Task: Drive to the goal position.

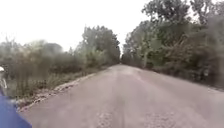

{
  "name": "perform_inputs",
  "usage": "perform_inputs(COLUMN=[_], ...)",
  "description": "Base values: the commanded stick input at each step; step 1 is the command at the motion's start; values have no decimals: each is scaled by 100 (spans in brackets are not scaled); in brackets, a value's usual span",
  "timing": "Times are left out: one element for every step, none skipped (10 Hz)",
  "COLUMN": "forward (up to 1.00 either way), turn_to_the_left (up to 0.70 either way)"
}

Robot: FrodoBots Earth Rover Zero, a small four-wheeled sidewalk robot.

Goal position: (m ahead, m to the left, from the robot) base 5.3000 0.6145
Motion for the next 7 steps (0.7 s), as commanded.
perform_inputs(forward=[70, 70, 70, 70, 70, 70, 70], turn_to_the_left=[0, 0, 0, 0, 0, 0, 0])
